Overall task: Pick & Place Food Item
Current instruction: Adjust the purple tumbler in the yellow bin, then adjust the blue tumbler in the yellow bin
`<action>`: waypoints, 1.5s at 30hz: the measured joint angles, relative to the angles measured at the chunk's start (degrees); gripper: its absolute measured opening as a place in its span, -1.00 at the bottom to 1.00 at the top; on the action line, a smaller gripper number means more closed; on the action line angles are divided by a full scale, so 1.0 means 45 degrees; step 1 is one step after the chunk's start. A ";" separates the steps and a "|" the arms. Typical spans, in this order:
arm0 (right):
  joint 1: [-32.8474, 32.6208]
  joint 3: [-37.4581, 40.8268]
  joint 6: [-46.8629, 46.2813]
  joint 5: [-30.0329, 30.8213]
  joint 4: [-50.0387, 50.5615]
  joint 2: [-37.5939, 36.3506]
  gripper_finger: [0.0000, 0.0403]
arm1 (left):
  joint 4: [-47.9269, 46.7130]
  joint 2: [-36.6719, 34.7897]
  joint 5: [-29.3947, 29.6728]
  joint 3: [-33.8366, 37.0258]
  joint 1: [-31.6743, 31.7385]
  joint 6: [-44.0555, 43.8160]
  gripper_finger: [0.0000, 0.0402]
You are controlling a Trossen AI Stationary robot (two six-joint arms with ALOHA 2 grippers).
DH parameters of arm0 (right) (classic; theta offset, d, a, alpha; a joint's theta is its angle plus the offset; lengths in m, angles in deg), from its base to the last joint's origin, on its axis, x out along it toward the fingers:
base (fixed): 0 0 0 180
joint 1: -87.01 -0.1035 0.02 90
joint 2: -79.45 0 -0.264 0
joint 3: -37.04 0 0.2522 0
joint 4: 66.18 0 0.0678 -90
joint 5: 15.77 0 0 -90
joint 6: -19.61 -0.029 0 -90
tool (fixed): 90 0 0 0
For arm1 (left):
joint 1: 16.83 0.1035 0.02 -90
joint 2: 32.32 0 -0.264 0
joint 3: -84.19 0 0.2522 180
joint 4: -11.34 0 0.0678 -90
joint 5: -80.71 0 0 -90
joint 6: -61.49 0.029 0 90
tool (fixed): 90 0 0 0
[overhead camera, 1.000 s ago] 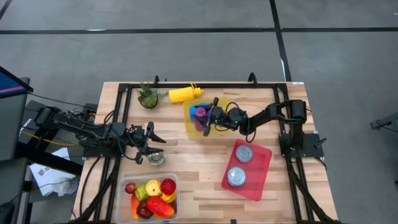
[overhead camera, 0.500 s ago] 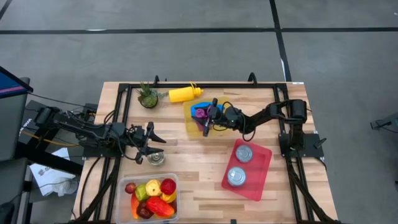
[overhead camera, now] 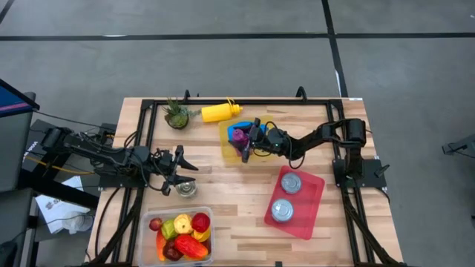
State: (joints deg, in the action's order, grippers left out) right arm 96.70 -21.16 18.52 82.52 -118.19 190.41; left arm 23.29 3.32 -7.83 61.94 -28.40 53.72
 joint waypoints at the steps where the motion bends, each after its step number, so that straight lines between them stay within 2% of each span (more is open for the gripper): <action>1: -0.0017 0.0008 -0.0002 0.0122 0.0004 0.0002 0.46 | -0.0004 0.0000 0.0000 0.0000 0.0000 0.0000 -0.14; 5: -0.0194 0.0012 0.0231 0.0885 0.0017 0.0019 0.51 | -0.0072 0.0000 0.0000 0.0000 0.0000 0.0000 -0.14; 10: -0.0580 0.0021 0.0543 0.1493 0.0010 -0.0074 0.45 | -0.0074 0.0000 -0.0005 0.0000 0.0000 0.0000 -0.14; 18: -0.1354 0.0021 0.1260 0.3245 0.0055 -0.0347 0.41 | -0.0087 0.0000 -0.0005 0.0000 0.0000 -0.0002 -0.14; 35: -0.2401 0.0017 0.3623 0.4985 0.0672 -0.2497 0.41 | -0.0087 0.0000 -0.0010 0.0000 0.0005 -0.0039 -0.14; 39: -0.2629 0.0017 0.4388 0.5977 0.2117 -0.3620 0.41 | -0.0102 0.0000 -0.0010 0.0000 0.0005 -0.0039 -0.14; 45: -0.2388 0.0017 0.3996 0.7309 0.7146 -0.5973 0.41 | -0.0248 0.0000 -0.0010 0.0000 0.0000 -0.0039 -0.14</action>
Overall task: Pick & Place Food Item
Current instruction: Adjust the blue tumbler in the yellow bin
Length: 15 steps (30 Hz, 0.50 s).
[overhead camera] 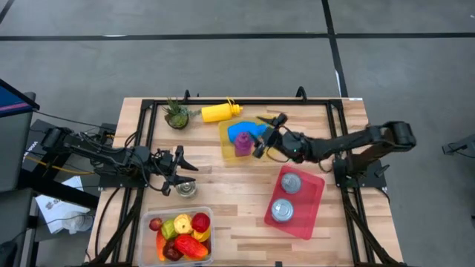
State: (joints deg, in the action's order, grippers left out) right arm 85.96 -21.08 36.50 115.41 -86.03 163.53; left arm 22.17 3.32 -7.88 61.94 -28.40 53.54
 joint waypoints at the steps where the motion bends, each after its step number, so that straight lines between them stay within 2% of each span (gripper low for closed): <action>1: 0.0204 0.0000 -0.0336 0.0064 0.1132 -0.0427 0.41 | -0.0019 0.0000 0.0000 0.0000 0.0004 0.0000 -0.14; 5: 0.1407 -0.0005 -0.1442 0.0011 0.5305 -0.2025 0.41 | -0.0033 0.0000 0.0000 0.0000 0.0004 0.0000 -0.14; 7: 0.2199 0.0000 -0.1528 -0.0719 0.6953 -0.2724 0.41 | -0.0033 0.0000 0.0000 0.0000 0.0004 0.0000 -0.14; 11: 0.4040 -0.0010 -0.1441 -0.3694 0.8792 -0.3361 0.41 | -0.0033 -0.0003 0.0000 0.0000 0.0003 0.0008 -0.14; 13: 0.4821 -0.0010 -0.1120 -0.5183 0.9419 -0.3110 0.41 | -0.0017 0.0000 0.0000 0.0000 0.0004 0.0015 -0.14; 15: 0.5303 -0.0010 -0.0406 -0.6101 0.9788 -0.2503 0.41 | 0.0032 0.0000 0.0000 0.0000 0.0004 0.0019 -0.14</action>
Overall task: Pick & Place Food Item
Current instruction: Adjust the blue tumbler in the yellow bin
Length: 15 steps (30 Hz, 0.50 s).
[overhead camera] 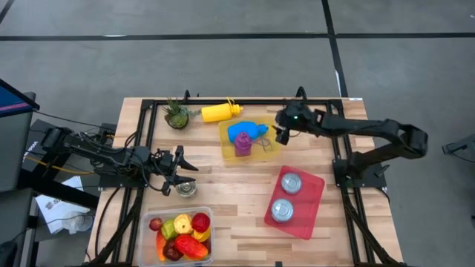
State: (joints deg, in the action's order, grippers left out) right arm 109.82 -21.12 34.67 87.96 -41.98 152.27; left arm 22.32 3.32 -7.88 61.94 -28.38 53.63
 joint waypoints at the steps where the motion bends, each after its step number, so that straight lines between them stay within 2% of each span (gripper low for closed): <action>1: 0.0100 0.0000 0.0447 -0.0227 0.0144 0.0361 0.41 | 0.0021 0.0000 0.0000 0.0000 0.0000 0.0002 -0.14; 6: 0.0417 -0.0951 0.1574 -0.0512 0.0859 0.2497 0.41 | 0.0032 -0.0005 0.0001 0.0000 0.0000 0.0010 -0.14; 15: 0.0891 -0.4706 0.2810 -0.1420 0.4259 0.6193 0.42 | -0.0032 -0.0005 0.0005 0.0000 0.0000 0.0019 -0.14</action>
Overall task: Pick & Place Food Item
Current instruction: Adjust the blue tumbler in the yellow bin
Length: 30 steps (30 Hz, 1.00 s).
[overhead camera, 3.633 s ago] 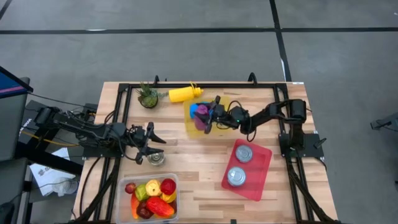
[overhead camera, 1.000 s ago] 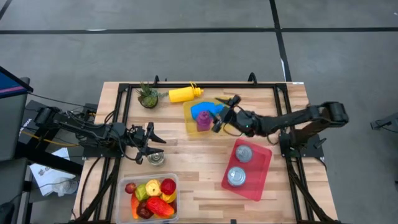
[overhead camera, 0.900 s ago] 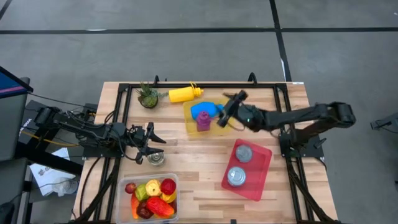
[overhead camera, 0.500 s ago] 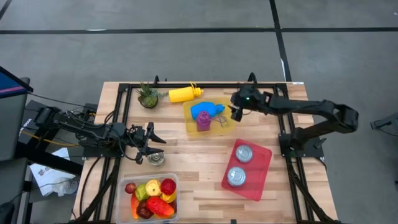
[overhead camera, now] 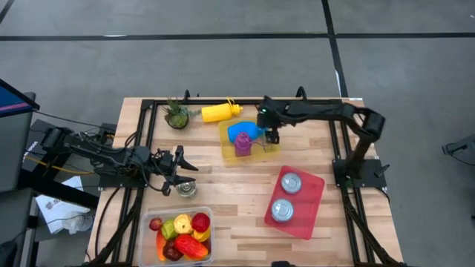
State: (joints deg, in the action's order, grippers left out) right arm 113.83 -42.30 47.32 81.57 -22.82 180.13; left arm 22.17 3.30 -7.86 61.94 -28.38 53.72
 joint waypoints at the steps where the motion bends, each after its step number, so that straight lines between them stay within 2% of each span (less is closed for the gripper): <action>1: -0.0030 -0.0335 0.0133 -0.0133 0.0167 0.0254 0.42 | -0.0043 0.0000 0.0000 0.0000 0.0000 0.0000 -0.14; 6: -0.0036 -0.1405 0.0652 -0.0830 0.0575 0.0880 0.42 | -0.0456 0.0000 0.0000 0.0000 0.0000 -0.0002 -0.14; 11: 0.0007 -0.1458 0.0909 -0.1927 0.0799 0.1074 0.42 | -0.0679 0.0000 0.0005 0.0000 0.0000 -0.0014 -0.14; 17: -0.0017 -0.1409 0.0987 -0.2438 0.0794 0.1064 0.42 | -0.0663 0.0000 0.0002 0.0000 0.0000 -0.0027 -0.14; 25: 0.0070 -0.1428 0.1488 -0.2522 0.0249 0.1916 0.42 | -0.0576 0.0000 0.0005 0.0000 0.0000 -0.0039 -0.14; 30: 0.0080 -0.1516 0.1525 -0.2033 0.0420 0.2152 0.41 | -0.0517 0.0000 0.0005 0.0000 0.0000 -0.0028 -0.14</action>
State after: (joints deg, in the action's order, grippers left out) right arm 114.19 -49.12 54.18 72.42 -20.93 189.82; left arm 19.85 3.30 -7.83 61.94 -28.38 53.59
